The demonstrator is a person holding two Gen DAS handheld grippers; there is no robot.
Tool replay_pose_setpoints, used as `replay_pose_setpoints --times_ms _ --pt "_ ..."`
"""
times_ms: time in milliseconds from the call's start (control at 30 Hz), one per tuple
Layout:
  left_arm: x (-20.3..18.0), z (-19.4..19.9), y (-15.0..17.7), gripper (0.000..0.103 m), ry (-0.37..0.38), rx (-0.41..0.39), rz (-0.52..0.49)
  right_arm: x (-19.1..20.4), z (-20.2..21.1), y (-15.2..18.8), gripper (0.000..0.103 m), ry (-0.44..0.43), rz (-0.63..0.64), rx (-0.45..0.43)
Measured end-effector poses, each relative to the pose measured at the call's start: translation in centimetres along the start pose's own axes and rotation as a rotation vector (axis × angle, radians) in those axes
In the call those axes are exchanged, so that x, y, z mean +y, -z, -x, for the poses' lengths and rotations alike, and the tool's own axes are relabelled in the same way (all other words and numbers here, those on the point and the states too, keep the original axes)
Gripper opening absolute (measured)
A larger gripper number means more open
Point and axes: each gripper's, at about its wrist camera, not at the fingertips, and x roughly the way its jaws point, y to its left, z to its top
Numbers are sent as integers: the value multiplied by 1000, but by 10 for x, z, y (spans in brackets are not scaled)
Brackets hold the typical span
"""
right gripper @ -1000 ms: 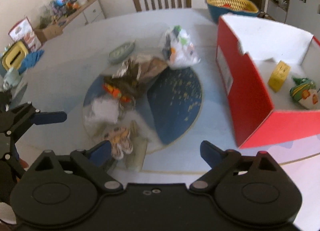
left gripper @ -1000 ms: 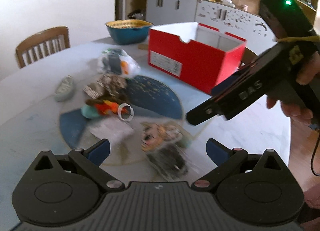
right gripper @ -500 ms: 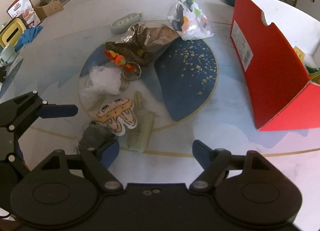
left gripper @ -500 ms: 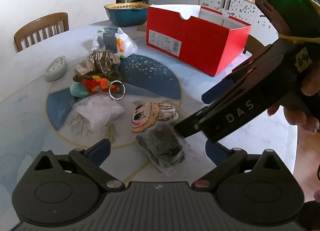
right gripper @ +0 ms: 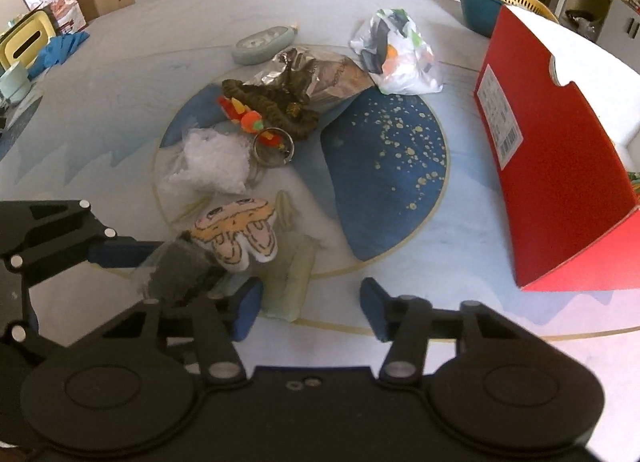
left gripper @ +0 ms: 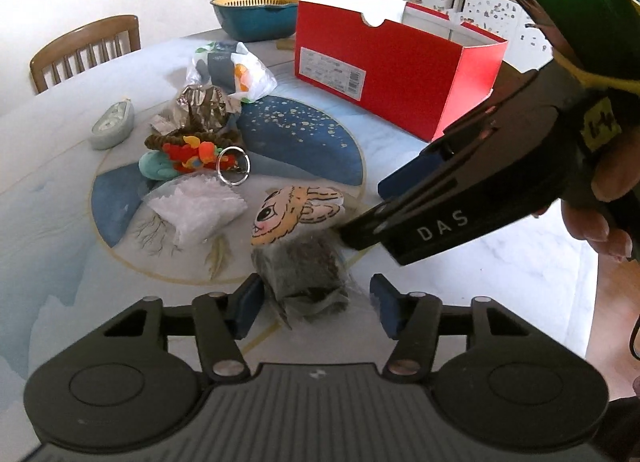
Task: Organize objects
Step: 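Grasp the dark mesh bag with the left tool while the right tool grasps the green cylinder, then carry the mesh bag and green cylinder with both tools into the shoebox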
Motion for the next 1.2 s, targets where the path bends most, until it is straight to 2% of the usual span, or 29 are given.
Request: replay_pose_setpoints --times_ms 200,233,267,500,800,933,1200 --pt "5 3 -1 46 7 15 26 0 2 1 28 -6 0 -3" --pt "6 3 -1 39 9 16 29 1 3 1 23 -7 5 -4" --pt "6 4 -1 37 12 17 30 1 3 2 22 -10 10 -4" --pt "15 12 4 31 24 29 78 -5 13 7 22 -27 -15 -9" --pt "22 36 3 31 13 0 113 -23 42 15 20 -40 -57 -39" --pt "20 45 -7 31 16 -24 109 -34 56 17 19 -31 -86 -56" --pt "9 60 -45 31 42 -85 77 -58 96 17 19 -42 -136 -149"
